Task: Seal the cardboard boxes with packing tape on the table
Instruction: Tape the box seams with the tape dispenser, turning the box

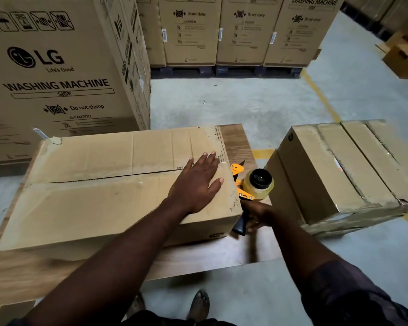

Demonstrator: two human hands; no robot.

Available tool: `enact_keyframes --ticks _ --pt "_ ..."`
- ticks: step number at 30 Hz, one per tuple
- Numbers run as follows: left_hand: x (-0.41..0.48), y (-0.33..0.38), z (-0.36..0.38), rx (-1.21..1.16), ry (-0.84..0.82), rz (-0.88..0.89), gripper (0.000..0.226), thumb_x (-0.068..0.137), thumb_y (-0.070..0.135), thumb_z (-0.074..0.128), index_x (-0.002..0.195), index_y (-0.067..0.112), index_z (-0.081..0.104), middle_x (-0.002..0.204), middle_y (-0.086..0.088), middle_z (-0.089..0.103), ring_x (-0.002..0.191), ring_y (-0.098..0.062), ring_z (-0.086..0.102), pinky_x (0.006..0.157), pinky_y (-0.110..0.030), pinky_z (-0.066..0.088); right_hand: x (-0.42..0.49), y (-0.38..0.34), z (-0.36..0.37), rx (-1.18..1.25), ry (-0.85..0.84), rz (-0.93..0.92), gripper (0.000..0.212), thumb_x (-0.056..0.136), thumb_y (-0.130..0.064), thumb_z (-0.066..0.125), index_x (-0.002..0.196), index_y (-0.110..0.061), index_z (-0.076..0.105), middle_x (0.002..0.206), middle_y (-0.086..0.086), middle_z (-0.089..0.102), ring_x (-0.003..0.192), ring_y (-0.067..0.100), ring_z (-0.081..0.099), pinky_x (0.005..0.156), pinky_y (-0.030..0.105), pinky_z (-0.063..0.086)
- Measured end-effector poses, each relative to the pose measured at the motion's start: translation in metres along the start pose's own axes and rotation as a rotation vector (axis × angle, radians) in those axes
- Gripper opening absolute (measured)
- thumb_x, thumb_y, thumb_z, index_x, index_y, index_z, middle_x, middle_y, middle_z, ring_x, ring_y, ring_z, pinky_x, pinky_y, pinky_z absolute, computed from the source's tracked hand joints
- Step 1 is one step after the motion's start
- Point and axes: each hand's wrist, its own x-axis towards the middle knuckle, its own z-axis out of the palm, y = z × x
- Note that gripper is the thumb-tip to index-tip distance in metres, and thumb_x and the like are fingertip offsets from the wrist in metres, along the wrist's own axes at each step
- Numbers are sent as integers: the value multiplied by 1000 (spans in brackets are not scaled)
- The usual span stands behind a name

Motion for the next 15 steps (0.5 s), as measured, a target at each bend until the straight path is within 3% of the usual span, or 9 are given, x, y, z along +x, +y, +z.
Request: enact_keyframes --ticks 3,5,6,8,10,12,13,15 --pt "0 1 0 2 14 -3 66 104 50 29 161 22 13 169 6 5 154 -9 -1 126 -39 1 -45 -46 -19 -491 -7 93 61 102 -57 41 113 -2 64 116 16 73 100 31 73 89 37 53" --pt "0 1 1 4 20 -3 66 104 50 28 161 22 13 168 6 5 154 -9 -1 126 -39 1 -67 -79 -24 -551 201 -107 63 104 -55 40 104 2 65 108 18 75 98 34 72 79 33 50" --pt "1 0 1 5 19 -5 66 104 50 28 161 22 13 168 6 5 154 -9 -1 126 -39 1 -73 -95 -21 -466 305 -293 63 104 -56 40 102 1 66 105 17 75 99 35 71 79 34 49" --pt "0 1 1 7 19 -8 66 104 51 28 161 23 12 168 7 5 154 -8 -1 126 -39 1 -95 -116 4 -75 236 -590 56 102 -61 41 114 -12 67 118 3 70 116 25 64 96 38 47" --pt "0 2 1 -2 27 -8 65 104 50 28 161 23 13 168 6 7 154 -9 0 126 -39 2 -109 -126 33 159 60 -650 68 98 -67 44 147 -21 49 150 -7 50 141 16 43 117 36 29" --pt "0 2 0 -13 33 -8 65 104 49 29 161 24 12 168 6 9 154 -9 2 126 -38 2 -102 -124 51 161 100 -658 73 103 -60 40 158 -14 27 156 -7 36 145 11 31 111 26 23" --pt "0 2 0 -2 35 -8 65 104 49 29 161 24 12 168 6 9 154 -9 2 126 -39 3 -95 -121 53 184 143 -657 68 105 -57 37 157 -13 31 151 -6 40 142 11 33 108 26 27" --pt "0 1 0 18 29 -13 66 104 50 29 161 22 12 168 6 7 154 -9 1 126 -40 2 -89 -110 49 216 76 -584 69 100 -66 40 152 -20 43 152 -3 46 141 15 43 114 31 32"
